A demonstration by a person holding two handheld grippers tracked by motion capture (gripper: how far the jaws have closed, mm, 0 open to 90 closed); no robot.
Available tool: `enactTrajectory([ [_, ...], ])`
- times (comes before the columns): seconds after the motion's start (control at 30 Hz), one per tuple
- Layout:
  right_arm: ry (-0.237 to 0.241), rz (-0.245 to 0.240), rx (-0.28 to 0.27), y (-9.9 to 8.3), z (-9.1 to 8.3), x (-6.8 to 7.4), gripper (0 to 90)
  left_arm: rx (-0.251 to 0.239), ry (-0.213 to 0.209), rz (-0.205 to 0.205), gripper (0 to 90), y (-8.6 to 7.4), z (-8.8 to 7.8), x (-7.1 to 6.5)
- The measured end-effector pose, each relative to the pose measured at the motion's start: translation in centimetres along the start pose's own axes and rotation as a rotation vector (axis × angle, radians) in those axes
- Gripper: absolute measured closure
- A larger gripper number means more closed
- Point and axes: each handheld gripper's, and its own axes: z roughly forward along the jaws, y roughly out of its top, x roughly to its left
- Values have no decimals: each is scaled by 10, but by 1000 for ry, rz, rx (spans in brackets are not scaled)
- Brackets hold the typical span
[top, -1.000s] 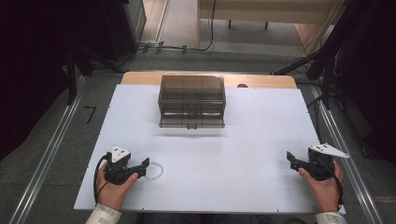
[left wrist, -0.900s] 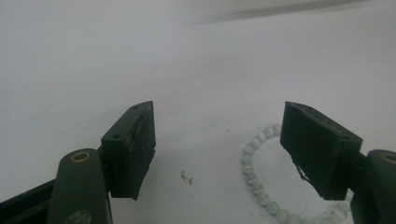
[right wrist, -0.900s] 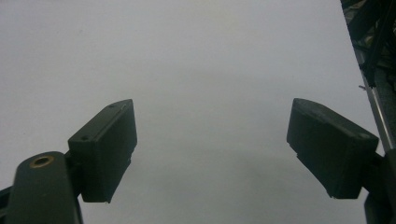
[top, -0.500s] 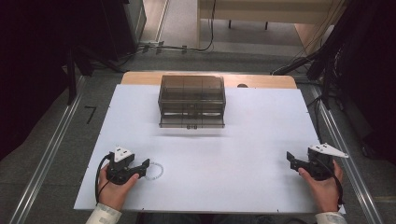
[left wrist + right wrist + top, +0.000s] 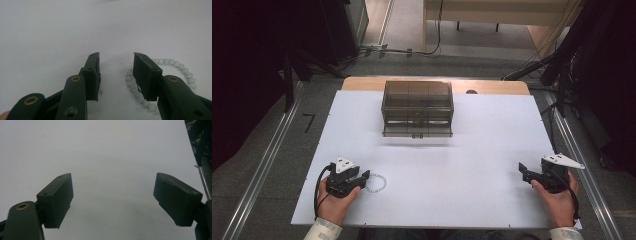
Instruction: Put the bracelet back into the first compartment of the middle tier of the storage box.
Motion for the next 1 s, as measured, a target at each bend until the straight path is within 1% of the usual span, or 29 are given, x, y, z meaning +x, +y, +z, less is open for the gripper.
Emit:
enactTrajectory([
  [0.03,0,0,0,0,0,0,147,3,2,6,593,0,0,0],
  [0.17,0,-1,0,0,0,0,147,7,-2,18,702,0,0,-1],
  [0.2,0,-1,0,0,0,0,147,8,-2,18,702,0,0,-1],
  [0.23,-1,0,1,0,0,0,147,8,-3,20,730,0,0,-1],
  [0.3,1,-1,1,0,0,0,147,11,-3,24,741,0,0,-1],
  [0.33,1,-2,2,0,0,0,147,12,-4,24,780,0,0,-1],
  [0.37,1,-2,2,0,0,0,147,14,-8,26,780,1,0,-1],
  [0.4,0,0,3,0,0,0,147,12,-13,27,799,0,0,-1],
  [0.43,1,0,3,0,0,0,148,15,-16,32,837,0,0,-2],
  [0.47,1,0,3,0,0,0,148,15,-17,35,837,0,0,-2],
  [0.5,1,-1,3,0,0,0,148,16,-18,39,855,1,1,-3],
  [0.77,0,-4,4,0,0,0,147,15,-21,44,857,0,1,-3],
  [0.87,1,-7,5,0,1,1,148,14,-4,54,859,0,2,-5],
  [0.9,2,-7,5,0,1,1,147,21,2,63,860,0,2,-6],
  [1.0,1,-7,6,1,1,2,148,25,9,54,862,1,2,-7],
])
